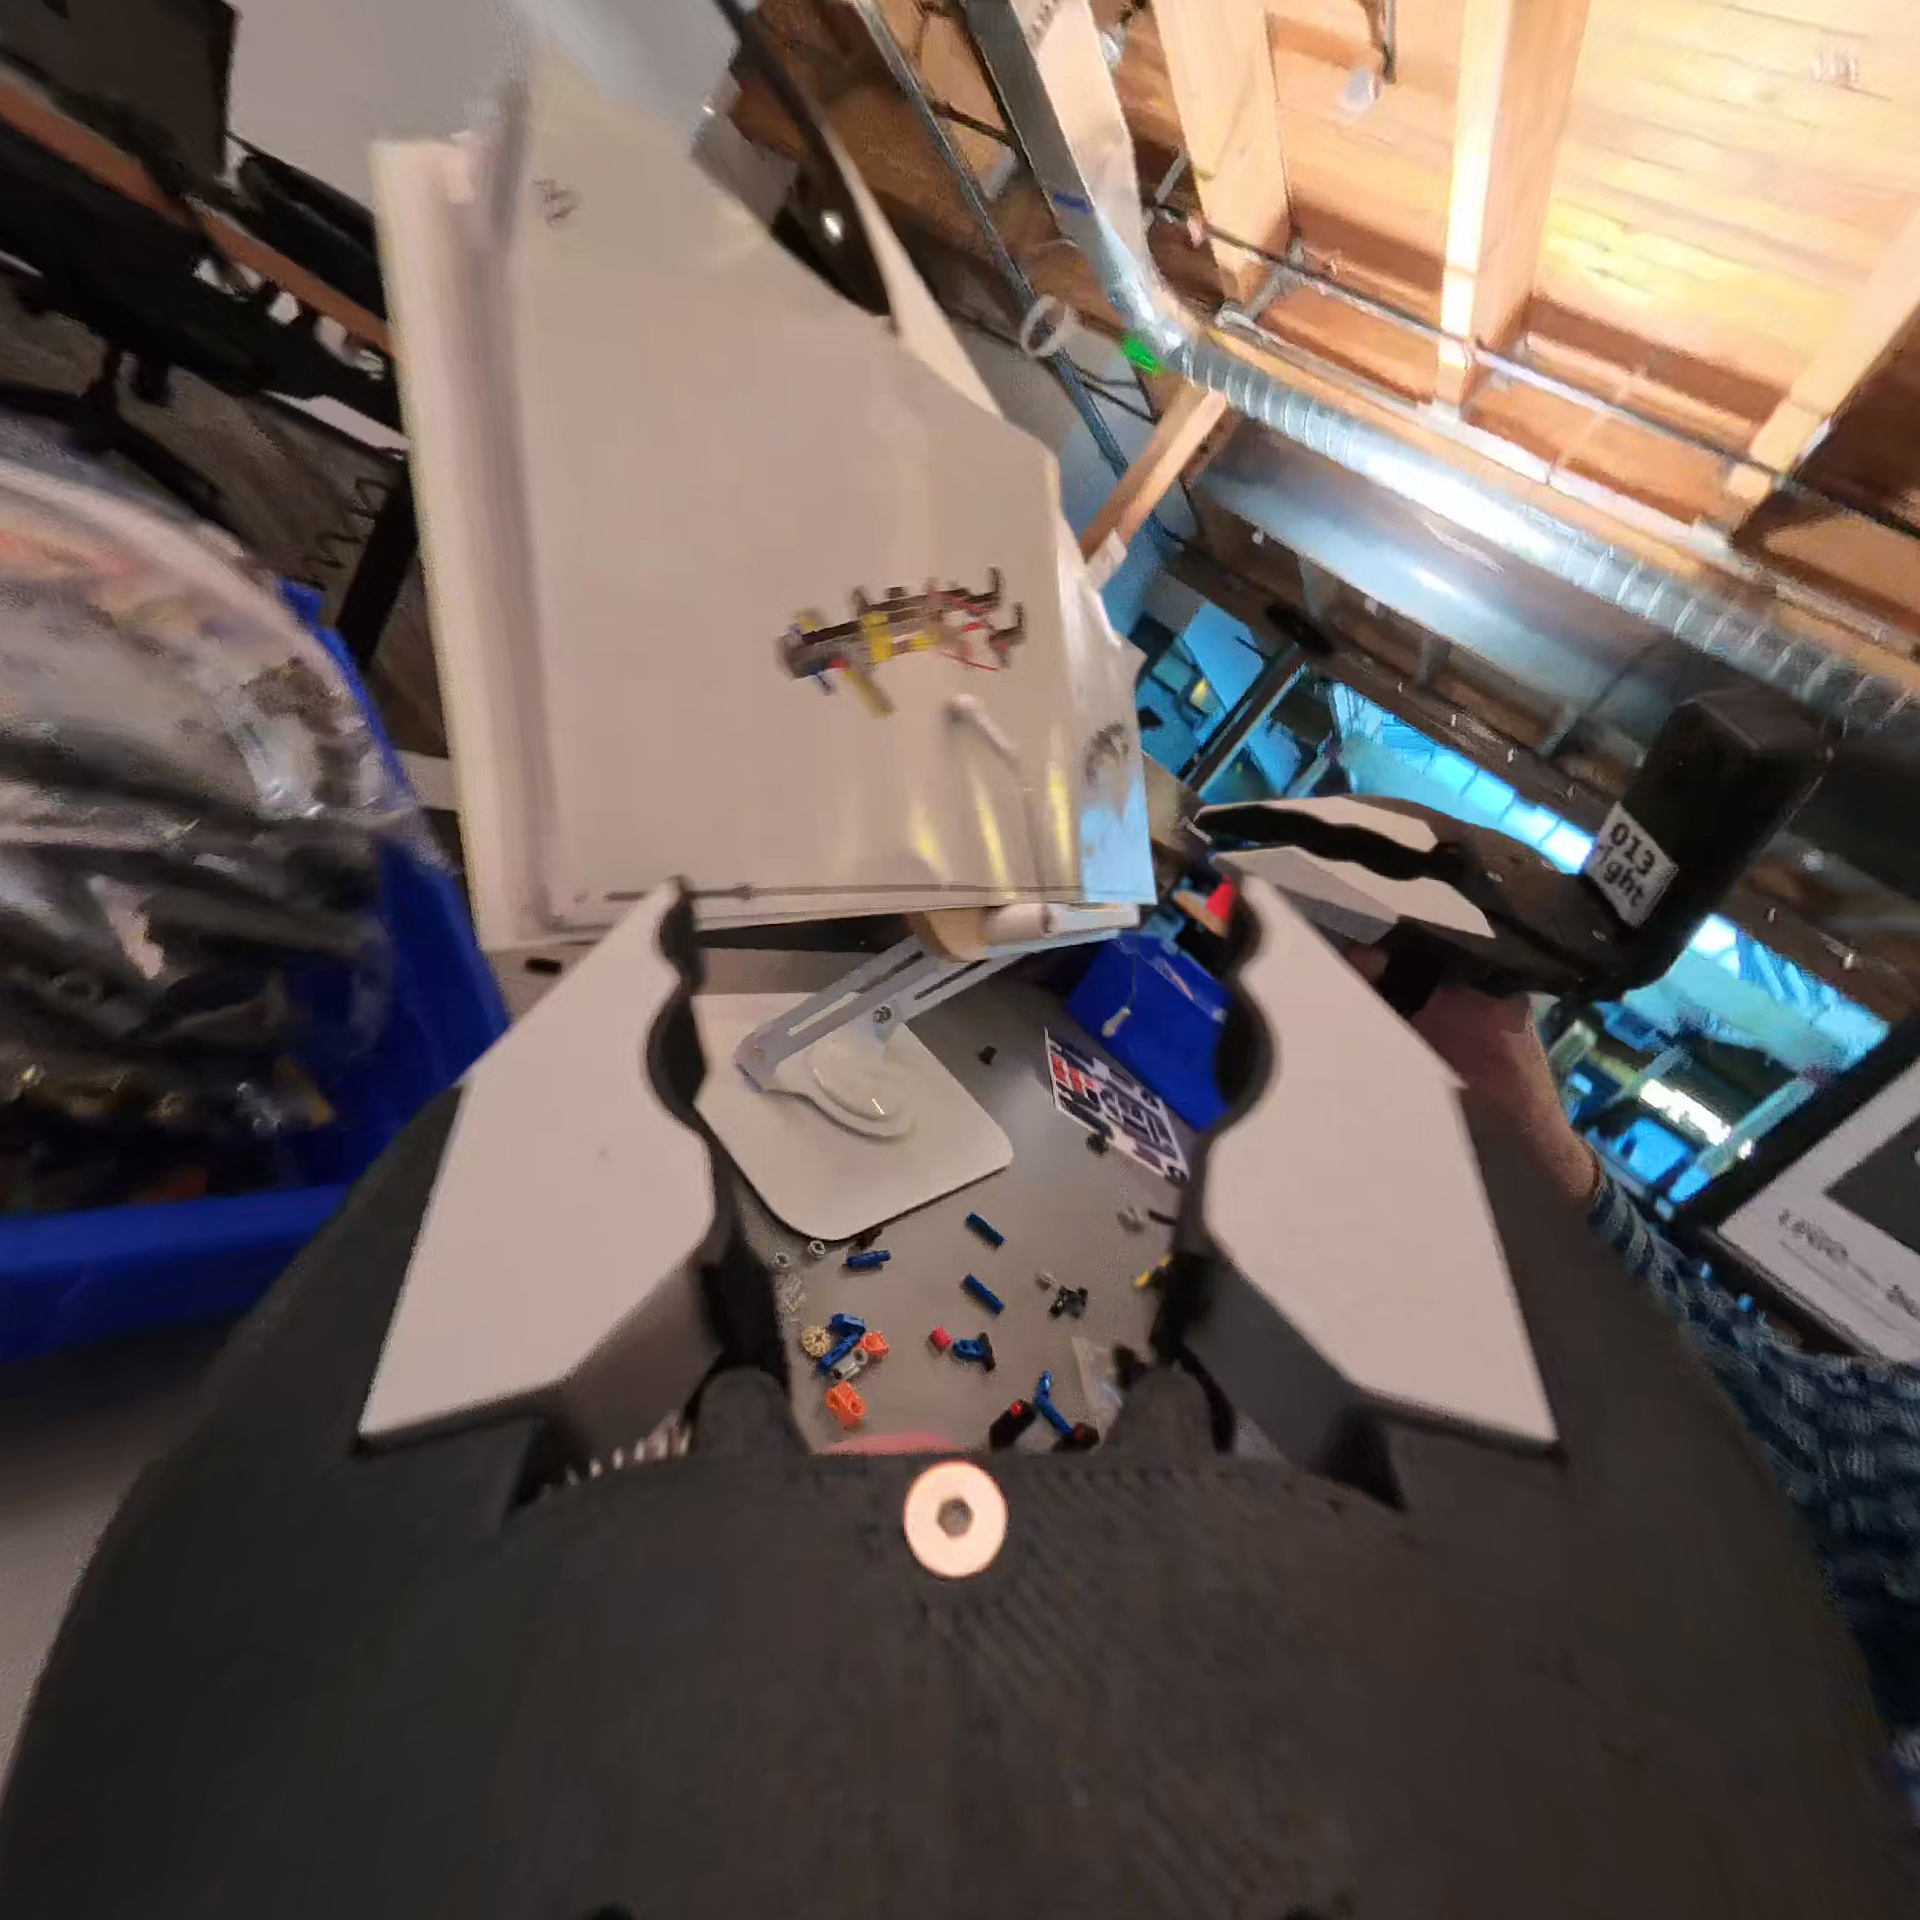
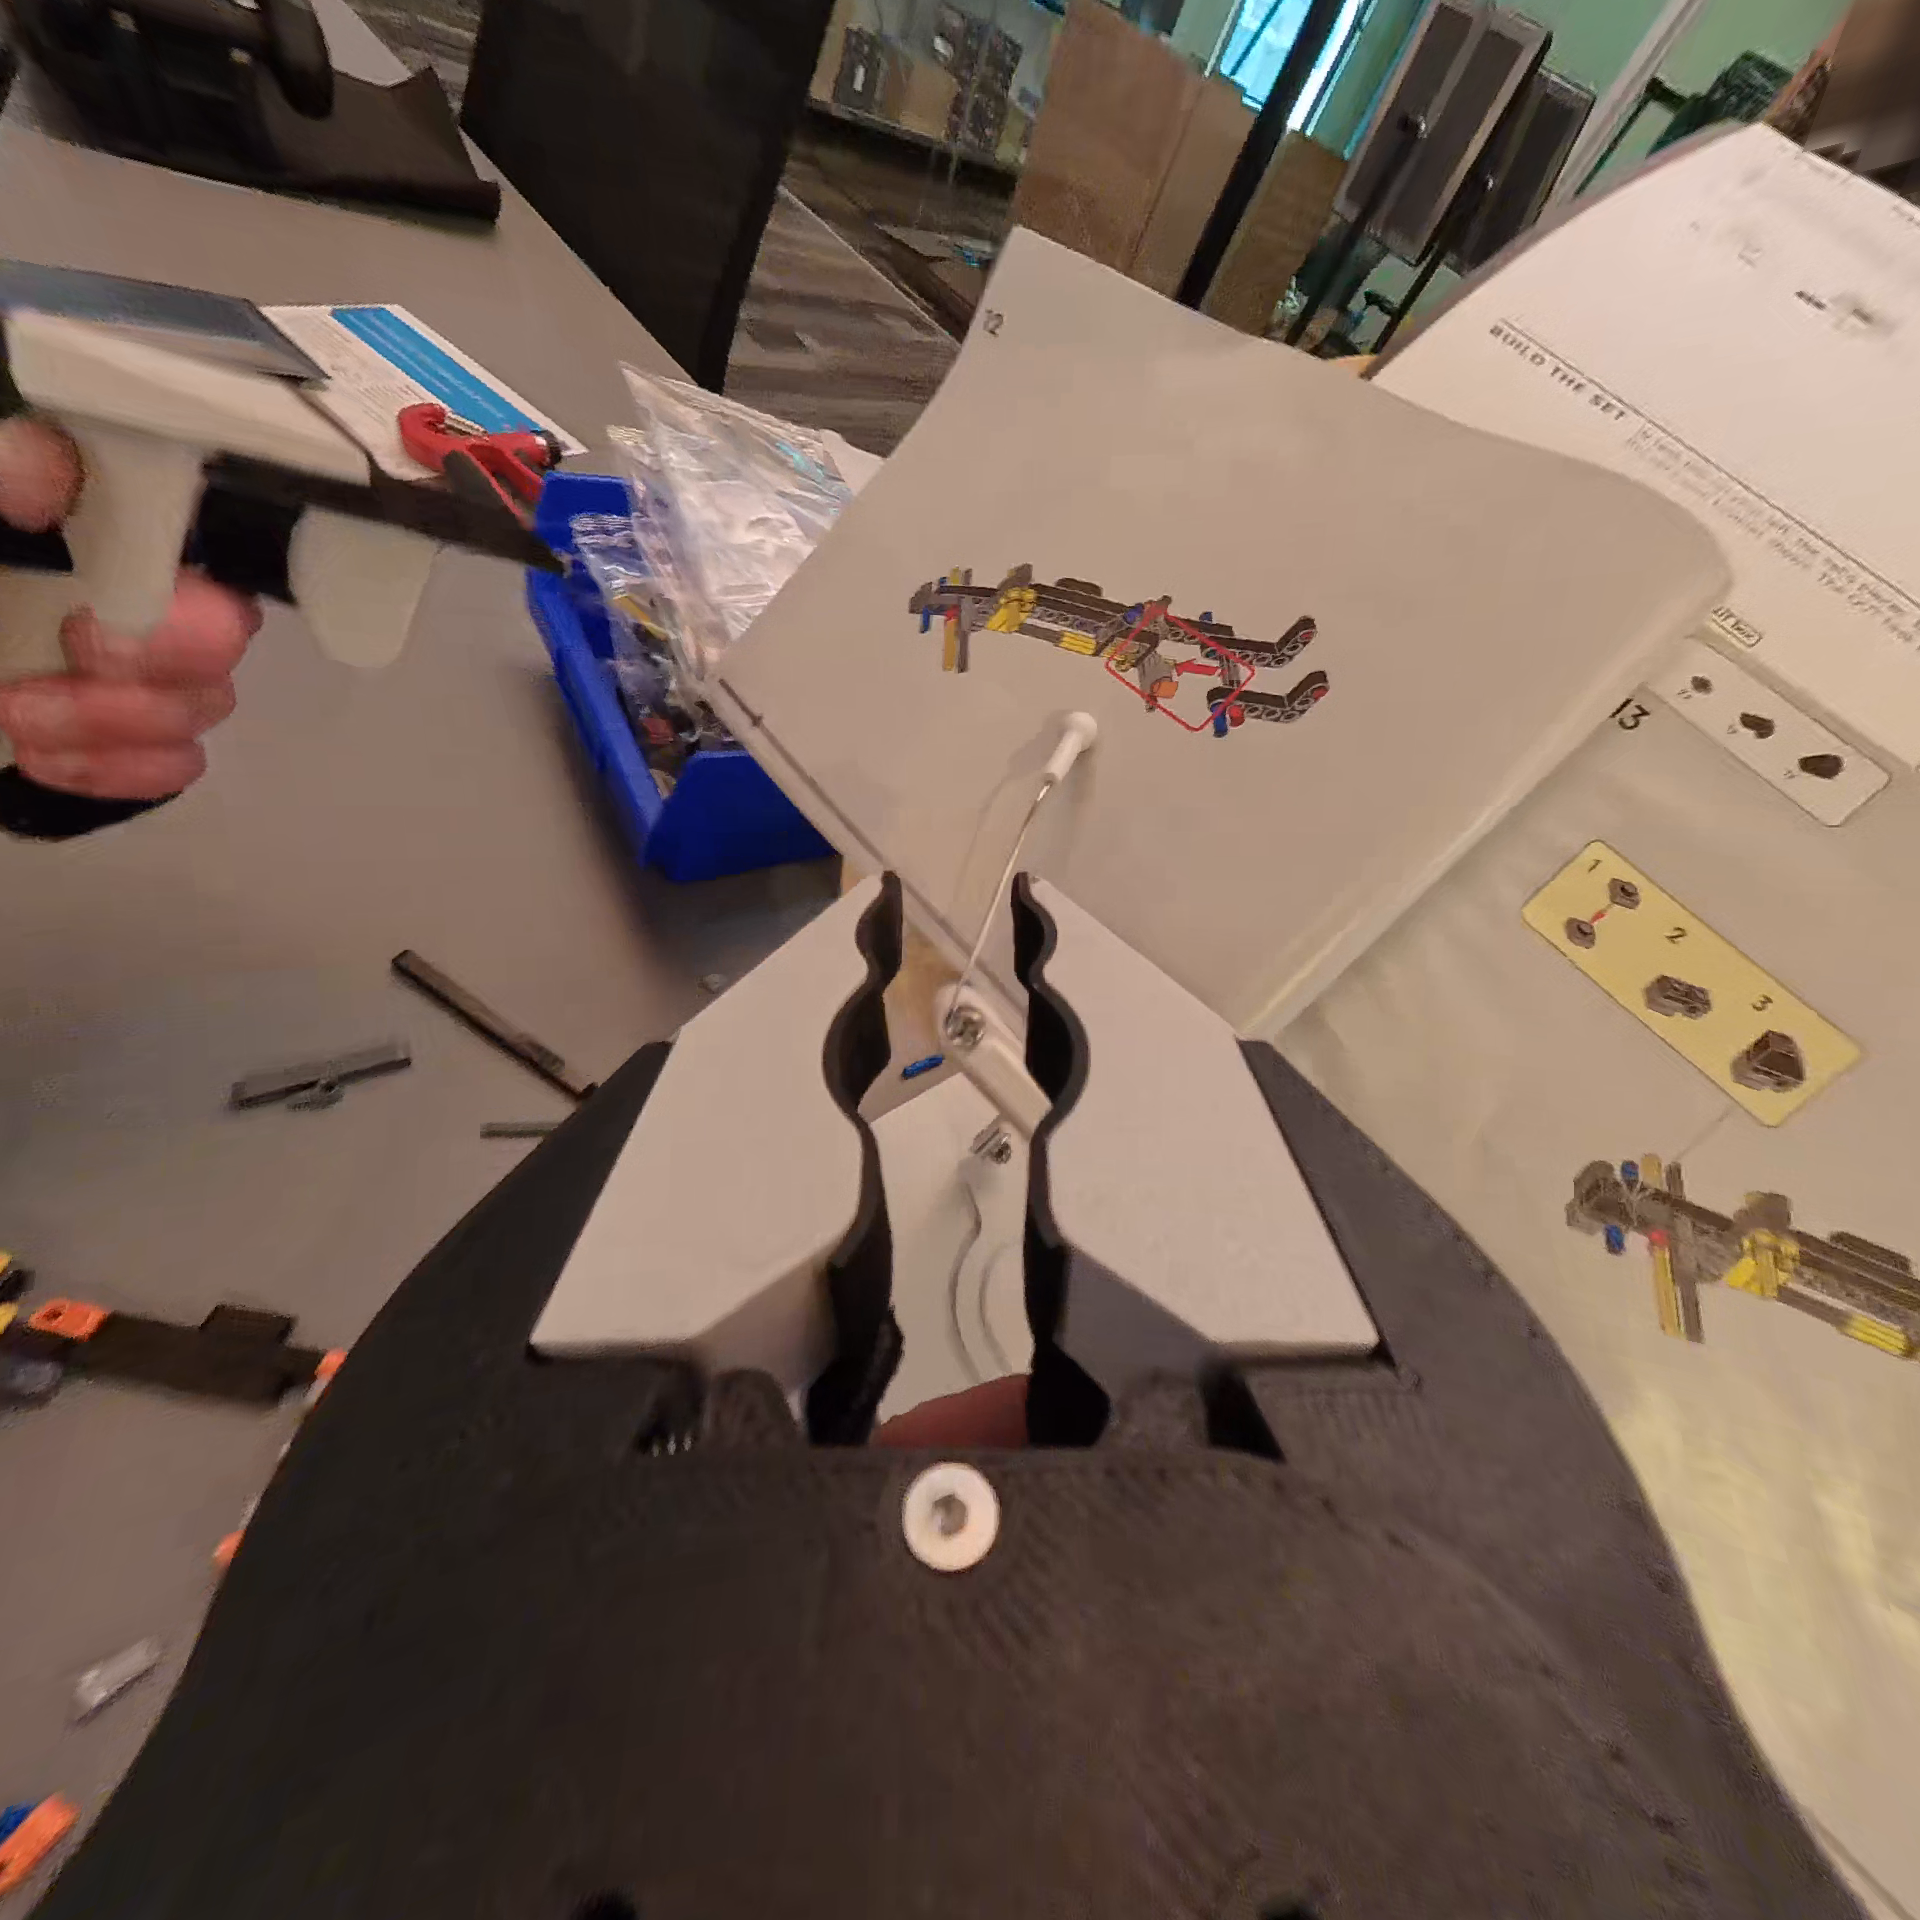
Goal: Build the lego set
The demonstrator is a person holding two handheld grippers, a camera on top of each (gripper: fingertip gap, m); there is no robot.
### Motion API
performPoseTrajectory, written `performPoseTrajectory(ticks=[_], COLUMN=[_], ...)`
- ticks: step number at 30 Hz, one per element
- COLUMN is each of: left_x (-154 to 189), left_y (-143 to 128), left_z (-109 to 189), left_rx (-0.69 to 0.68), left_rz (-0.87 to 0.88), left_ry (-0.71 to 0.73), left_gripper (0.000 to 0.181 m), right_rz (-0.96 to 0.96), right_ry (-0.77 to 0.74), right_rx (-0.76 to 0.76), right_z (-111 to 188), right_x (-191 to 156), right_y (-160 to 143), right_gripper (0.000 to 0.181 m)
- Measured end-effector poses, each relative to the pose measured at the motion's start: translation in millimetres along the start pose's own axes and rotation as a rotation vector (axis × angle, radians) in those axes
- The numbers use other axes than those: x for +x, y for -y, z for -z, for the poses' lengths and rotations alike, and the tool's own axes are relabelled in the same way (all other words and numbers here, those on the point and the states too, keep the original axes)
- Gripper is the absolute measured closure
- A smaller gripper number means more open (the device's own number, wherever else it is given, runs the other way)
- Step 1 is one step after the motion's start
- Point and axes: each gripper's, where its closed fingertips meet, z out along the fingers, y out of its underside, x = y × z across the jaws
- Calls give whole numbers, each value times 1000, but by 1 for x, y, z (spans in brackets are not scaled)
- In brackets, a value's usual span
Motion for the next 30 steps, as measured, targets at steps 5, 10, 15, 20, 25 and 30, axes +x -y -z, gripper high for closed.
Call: performPoseTrajectory(ticks=[5,10,15,20,25,30], left_x=[67,111,132,121,101,85], left_y=[-12,-44,-64,-87,-115,-148], left_z=[-5,-5,14,36,54,70], left_rx=[-125,-201,-232,-318,-416,-522], left_rz=[-120,-114,-157,-324,-342,-369], left_ry=[-105,-185,-261,-125,58,138], left_gripper=[23,23,138,181,72,54], right_rz=[-18,-56,-70,-122,-163,-167], right_ry=[66,140,160,152,150,142], right_rx=[52,63,49,9,-46,-110], right_z=[40,74,106,128,143,150], right_x=[-32,-63,-75,-78,-85,-91], right_y=[1,-10,-32,-65,-97,-123], right_gripper=[163,154,168,177,175,173])
